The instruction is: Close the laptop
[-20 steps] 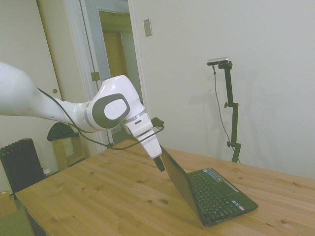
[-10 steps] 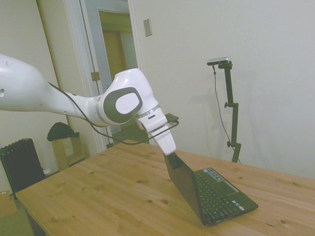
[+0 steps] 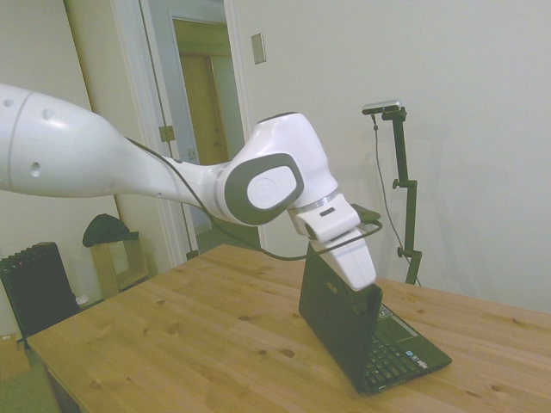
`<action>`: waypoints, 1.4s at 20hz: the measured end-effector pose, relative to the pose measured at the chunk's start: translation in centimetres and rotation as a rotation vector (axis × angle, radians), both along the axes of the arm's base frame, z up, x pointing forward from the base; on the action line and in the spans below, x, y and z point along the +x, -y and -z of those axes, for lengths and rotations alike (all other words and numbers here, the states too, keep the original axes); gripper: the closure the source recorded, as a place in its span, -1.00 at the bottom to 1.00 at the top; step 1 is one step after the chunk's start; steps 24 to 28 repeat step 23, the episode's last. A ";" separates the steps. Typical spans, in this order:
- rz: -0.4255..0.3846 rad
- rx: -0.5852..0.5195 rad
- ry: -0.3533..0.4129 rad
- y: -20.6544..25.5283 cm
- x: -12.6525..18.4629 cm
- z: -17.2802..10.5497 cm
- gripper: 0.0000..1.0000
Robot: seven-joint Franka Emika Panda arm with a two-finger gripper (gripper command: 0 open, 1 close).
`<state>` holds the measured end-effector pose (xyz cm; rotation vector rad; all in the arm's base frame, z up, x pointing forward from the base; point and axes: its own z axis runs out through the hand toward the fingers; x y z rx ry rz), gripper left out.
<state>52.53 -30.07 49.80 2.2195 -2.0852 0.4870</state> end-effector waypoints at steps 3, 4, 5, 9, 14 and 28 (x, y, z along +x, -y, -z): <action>-0.018 0.001 -0.027 1.0 3.4 2.5 1.00; -0.028 0.003 -0.033 1.0 4.7 3.4 1.00; -0.037 0.005 -0.041 0.8 6.0 4.3 1.00; -0.065 0.005 -0.076 -0.2 10.1 6.4 1.00; -0.068 0.022 -0.114 0.3 11.1 9.7 1.00; -0.191 0.062 -0.063 -8.4 9.2 -0.2 1.00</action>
